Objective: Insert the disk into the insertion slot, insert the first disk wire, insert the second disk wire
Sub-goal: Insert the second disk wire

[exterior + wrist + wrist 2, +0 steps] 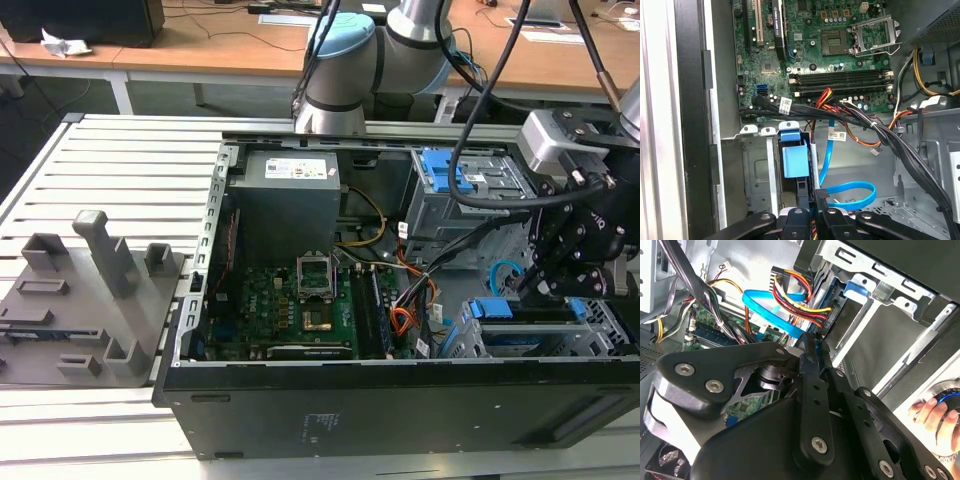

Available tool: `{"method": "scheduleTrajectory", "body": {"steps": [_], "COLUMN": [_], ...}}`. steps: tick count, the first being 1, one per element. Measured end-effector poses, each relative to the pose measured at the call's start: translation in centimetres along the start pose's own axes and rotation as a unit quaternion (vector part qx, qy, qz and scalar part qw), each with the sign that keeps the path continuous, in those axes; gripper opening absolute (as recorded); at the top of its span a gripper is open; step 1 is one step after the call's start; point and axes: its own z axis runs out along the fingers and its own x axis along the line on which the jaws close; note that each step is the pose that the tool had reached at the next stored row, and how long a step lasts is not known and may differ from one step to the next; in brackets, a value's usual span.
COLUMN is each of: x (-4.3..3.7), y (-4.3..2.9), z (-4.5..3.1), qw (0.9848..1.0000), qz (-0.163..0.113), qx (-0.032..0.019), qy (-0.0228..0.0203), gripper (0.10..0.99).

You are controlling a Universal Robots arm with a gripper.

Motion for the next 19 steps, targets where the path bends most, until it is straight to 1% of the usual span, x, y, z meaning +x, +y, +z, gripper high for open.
{"method": "scheduleTrajectory", "body": {"steps": [8, 13, 16, 17, 18, 19], "x": [0.1, 0.14, 0.13, 0.14, 0.14, 0.13], "y": [-0.11, -0.14, -0.14, -0.13, -0.12, -0.12], "z": [0.23, 0.74, 0.61, 0.4, 0.23, 0.15], "qw": [1.0, 1.0, 1.0, 1.0, 1.0, 1.0], "qz": [-0.002, -0.004, -0.004, -0.004, -0.004, -0.005], "qx": [0.0, -0.0001, -0.0001, -0.0001, -0.0001, 0.0001], "qy": [0.0002, 0.0003, -0.0003, -0.0004, 0.0002, 0.0019], "gripper": [0.165, 0.165, 0.165, 0.165, 0.165, 0.165]}}
